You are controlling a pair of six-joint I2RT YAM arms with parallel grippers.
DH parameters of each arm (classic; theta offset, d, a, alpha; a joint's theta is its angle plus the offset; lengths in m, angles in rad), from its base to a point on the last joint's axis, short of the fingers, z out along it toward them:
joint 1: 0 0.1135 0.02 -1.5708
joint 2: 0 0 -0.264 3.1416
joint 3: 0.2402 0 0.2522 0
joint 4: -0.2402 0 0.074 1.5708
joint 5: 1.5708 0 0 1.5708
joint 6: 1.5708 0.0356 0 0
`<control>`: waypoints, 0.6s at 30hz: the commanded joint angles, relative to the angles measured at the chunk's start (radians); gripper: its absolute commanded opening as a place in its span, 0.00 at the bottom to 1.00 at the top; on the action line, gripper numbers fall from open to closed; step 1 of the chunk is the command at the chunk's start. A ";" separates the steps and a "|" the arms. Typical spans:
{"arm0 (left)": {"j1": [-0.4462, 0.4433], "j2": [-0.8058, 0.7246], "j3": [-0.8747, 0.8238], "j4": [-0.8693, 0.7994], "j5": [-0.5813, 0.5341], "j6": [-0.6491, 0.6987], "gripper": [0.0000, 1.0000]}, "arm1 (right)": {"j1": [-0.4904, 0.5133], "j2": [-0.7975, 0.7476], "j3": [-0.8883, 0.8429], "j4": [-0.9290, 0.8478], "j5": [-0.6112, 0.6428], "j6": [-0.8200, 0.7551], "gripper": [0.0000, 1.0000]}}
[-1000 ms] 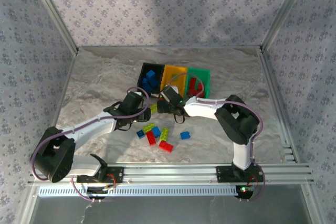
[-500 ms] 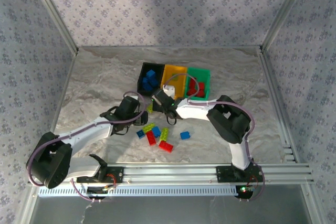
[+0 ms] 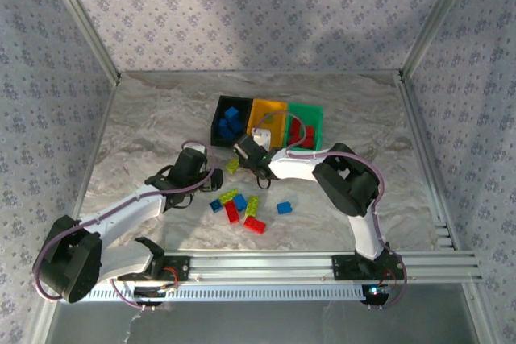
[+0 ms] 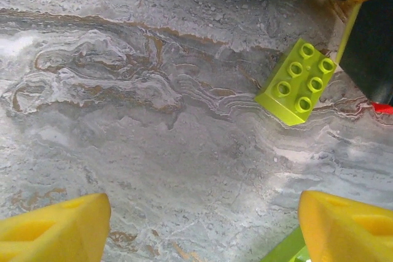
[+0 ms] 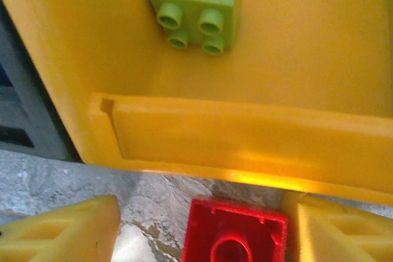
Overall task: Sort the legos into containers by color
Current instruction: Pick up the lego from the center of the table.
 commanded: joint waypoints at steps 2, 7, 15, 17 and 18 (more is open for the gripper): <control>0.014 -0.031 -0.019 -0.003 0.010 -0.002 0.80 | 0.027 -0.060 -0.088 -0.015 0.039 0.010 0.60; 0.019 -0.033 -0.018 0.000 0.016 -0.002 0.80 | 0.047 -0.120 -0.148 -0.017 0.066 -0.001 0.40; 0.019 -0.008 -0.003 -0.003 0.025 -0.005 0.80 | 0.054 -0.278 -0.256 0.087 0.060 -0.094 0.28; 0.020 0.001 0.001 -0.005 0.028 -0.007 0.79 | 0.042 -0.332 -0.266 0.075 0.064 -0.125 0.27; 0.020 0.006 0.004 -0.004 0.031 -0.007 0.79 | 0.030 -0.359 -0.266 0.060 0.070 -0.140 0.28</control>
